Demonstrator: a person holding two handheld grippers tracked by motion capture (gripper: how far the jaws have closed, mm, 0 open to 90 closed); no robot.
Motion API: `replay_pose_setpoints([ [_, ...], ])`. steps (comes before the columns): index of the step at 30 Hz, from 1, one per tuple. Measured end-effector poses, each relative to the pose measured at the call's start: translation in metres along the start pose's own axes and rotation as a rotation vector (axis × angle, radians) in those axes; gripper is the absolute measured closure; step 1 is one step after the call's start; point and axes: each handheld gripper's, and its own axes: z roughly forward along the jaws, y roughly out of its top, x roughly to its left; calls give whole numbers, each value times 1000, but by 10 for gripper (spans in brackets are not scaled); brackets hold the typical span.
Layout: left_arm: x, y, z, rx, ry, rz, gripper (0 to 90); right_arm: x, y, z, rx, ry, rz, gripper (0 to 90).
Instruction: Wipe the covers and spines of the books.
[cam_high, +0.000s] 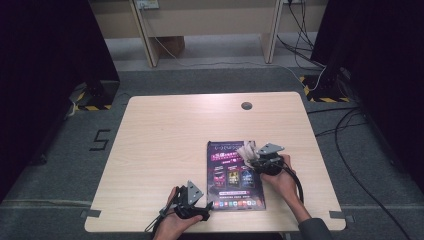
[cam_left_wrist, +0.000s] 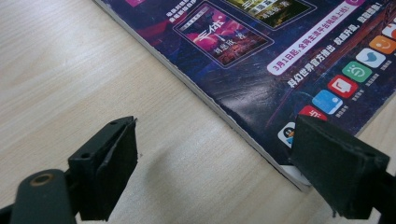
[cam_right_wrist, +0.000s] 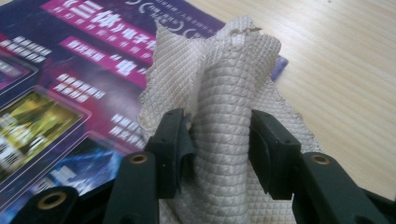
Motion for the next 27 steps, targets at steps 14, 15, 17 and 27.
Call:
replay_pose_setpoints([
  [14,0,0,0,-2,0,-2,144,-17,13,20,-14,-62,53,568],
  [15,0,0,0,0,-1,0,144,-18,14,21,-16,-65,59,568],
  [17,1,0,0,4,-3,-3,144,-20,16,23,-15,-71,67,568],
  [27,-1,-3,-1,-16,9,-9,149,-28,22,30,-10,-63,101,565],
])
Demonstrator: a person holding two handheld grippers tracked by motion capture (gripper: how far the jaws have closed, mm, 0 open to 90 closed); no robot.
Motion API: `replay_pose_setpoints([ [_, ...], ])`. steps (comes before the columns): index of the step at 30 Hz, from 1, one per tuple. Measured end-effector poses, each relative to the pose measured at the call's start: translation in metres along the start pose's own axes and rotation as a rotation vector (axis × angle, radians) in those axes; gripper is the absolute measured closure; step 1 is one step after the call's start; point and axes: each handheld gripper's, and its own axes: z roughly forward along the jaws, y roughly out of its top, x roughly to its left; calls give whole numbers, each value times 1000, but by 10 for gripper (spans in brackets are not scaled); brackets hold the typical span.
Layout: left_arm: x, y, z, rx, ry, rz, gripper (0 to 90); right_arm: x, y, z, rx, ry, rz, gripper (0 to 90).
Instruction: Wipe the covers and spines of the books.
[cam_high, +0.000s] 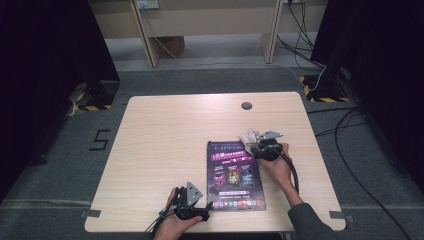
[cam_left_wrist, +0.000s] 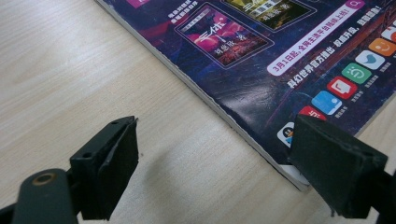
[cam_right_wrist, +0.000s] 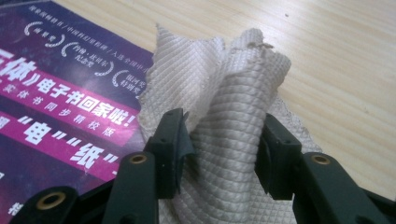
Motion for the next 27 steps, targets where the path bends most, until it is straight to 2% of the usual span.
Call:
replay_pose_setpoints([
  [2,0,0,0,2,2,2,149,-2,-1,0,-1,14,27,574],
  [5,0,0,0,-1,2,5,149,-3,-1,-1,-3,32,25,627],
  [10,-1,-1,-1,-8,1,10,154,2,1,-5,10,35,-18,730],
  [13,-1,-1,-1,-9,5,17,160,3,3,-11,-8,40,-27,755],
  [19,-1,-1,-1,-13,1,22,160,-5,8,-38,-74,51,-5,763],
  [23,-1,-1,-1,-17,0,24,160,-16,8,-59,-117,39,13,768],
  [27,-1,-1,-1,-17,-1,25,161,-29,0,-74,-123,19,33,769],
])
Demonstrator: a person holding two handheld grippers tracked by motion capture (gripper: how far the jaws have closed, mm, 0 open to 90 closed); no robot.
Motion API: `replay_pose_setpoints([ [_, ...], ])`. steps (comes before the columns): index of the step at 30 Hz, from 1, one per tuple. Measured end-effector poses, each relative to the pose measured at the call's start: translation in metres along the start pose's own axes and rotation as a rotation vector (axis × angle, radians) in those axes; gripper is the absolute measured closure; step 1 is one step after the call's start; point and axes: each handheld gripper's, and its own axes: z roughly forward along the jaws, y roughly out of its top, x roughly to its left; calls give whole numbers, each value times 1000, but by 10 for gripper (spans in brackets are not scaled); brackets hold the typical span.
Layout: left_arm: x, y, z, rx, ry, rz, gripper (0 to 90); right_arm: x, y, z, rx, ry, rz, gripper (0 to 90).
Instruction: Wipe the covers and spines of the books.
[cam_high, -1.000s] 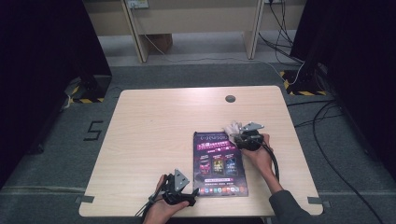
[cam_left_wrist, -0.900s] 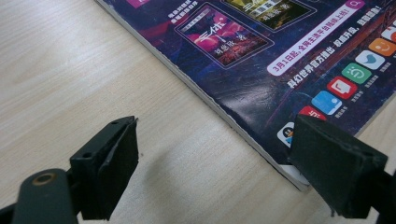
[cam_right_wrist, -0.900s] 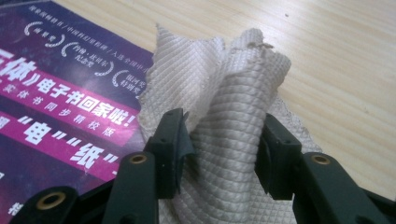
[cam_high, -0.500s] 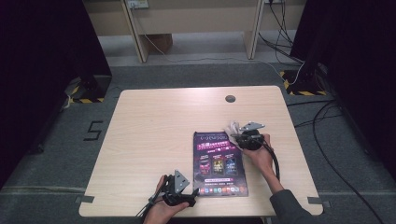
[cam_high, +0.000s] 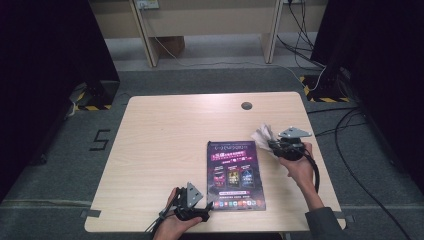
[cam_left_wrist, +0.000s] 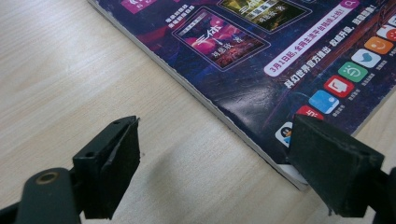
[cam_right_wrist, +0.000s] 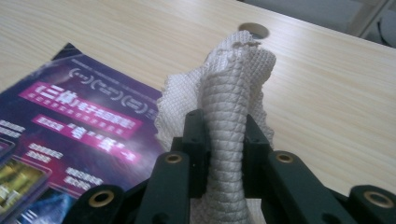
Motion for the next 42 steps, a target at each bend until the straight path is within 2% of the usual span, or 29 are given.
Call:
replay_pose_setpoints([
  [8,0,0,0,-1,-2,1,164,-16,-24,-24,24,-49,24,768],
  [13,0,0,0,0,-3,3,164,-21,-45,-31,80,-50,36,768],
  [20,0,1,0,6,-5,5,164,-20,-59,-28,135,-49,21,760],
  [23,0,1,0,5,-5,6,164,-20,-61,-27,149,-63,12,755],
  [27,0,0,0,0,-3,6,165,-25,-63,-29,150,-83,29,752],
  [30,0,0,0,0,-3,6,165,-28,-66,-27,178,-94,27,724],
  [33,0,0,0,-1,-3,5,165,-28,-66,-28,171,-95,42,659],
  [36,0,1,0,3,-4,8,166,-27,-60,-34,113,-105,87,541],
  [37,0,1,0,3,-4,8,166,-27,-60,-34,113,-105,87,541],
  [38,1,1,0,4,-8,7,166,-25,-52,-41,35,-54,162,477],
  [40,1,1,0,6,-8,8,165,-22,-46,-46,-10,-38,168,457],
  [41,1,1,0,6,-8,8,166,-22,-46,-46,-10,-38,168,457],
  [42,1,1,0,8,-7,12,166,-14,-40,-48,-32,9,161,442],
])
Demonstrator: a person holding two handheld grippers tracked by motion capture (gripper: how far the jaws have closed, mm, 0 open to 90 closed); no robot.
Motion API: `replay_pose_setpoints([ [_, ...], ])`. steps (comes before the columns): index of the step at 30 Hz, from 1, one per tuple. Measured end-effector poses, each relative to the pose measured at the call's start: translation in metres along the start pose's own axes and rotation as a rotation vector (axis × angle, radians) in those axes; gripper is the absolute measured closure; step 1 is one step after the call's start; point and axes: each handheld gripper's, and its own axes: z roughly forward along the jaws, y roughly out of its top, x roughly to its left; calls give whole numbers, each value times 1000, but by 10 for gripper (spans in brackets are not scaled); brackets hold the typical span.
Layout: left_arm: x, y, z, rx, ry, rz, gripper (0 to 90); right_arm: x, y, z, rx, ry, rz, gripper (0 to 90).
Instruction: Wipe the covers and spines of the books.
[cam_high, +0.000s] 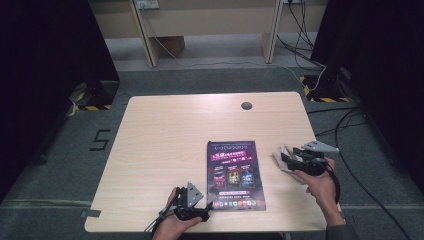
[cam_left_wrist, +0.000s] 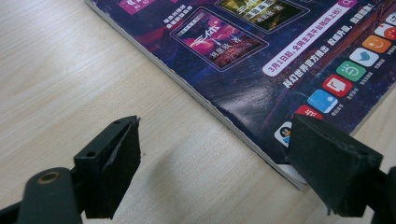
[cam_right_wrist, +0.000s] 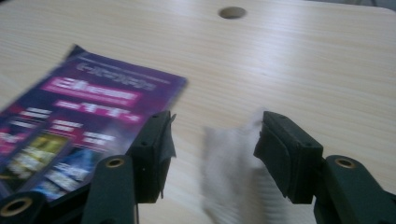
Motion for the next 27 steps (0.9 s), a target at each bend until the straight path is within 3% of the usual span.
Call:
replay_pose_setpoints([
  [5,0,0,0,1,-2,2,166,21,1,7,9,90,-17,437],
  [7,1,0,0,-2,-5,0,166,30,-2,13,42,117,-24,432],
  [14,1,0,0,-2,-8,-4,170,55,-14,35,112,140,-90,447],
  [20,1,0,0,-3,-9,-14,174,67,-25,50,189,164,-115,445],
  [24,-1,-1,0,-5,-4,-9,188,74,-29,57,213,182,-132,447],
  [27,0,-1,0,-3,-14,-27,197,78,-31,59,217,167,-169,440],
])
